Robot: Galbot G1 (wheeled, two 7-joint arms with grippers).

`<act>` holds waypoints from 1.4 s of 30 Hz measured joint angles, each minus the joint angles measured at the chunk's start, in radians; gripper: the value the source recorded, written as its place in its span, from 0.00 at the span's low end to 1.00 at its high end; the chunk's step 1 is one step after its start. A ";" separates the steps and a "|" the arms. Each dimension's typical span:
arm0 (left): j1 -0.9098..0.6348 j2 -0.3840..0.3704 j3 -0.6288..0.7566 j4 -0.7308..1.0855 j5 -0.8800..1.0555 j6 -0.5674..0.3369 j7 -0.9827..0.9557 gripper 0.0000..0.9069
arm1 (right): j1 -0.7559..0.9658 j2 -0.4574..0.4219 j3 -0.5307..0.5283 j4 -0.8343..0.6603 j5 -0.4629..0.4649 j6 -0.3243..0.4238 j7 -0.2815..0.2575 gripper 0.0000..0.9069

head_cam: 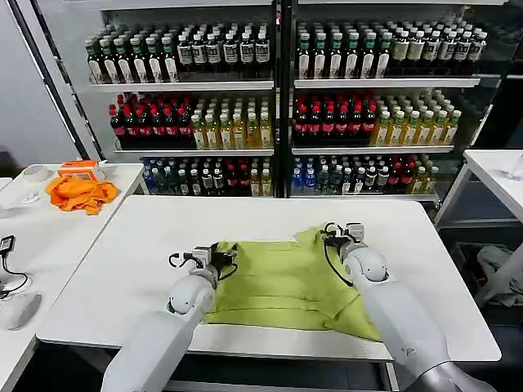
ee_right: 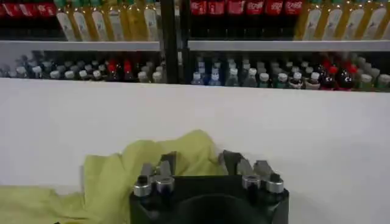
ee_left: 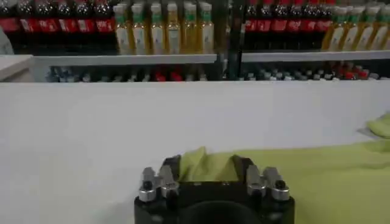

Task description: Fold and organize the clothes.

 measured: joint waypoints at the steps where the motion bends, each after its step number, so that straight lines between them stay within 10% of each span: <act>1: 0.001 0.002 -0.001 -0.002 -0.004 -0.001 0.001 0.02 | -0.002 0.000 0.001 0.002 0.002 0.001 0.000 0.00; 42: 0.198 0.167 -0.099 -0.341 -0.123 -0.076 0.020 0.01 | -0.382 -0.158 0.223 0.566 0.025 -0.005 0.036 0.00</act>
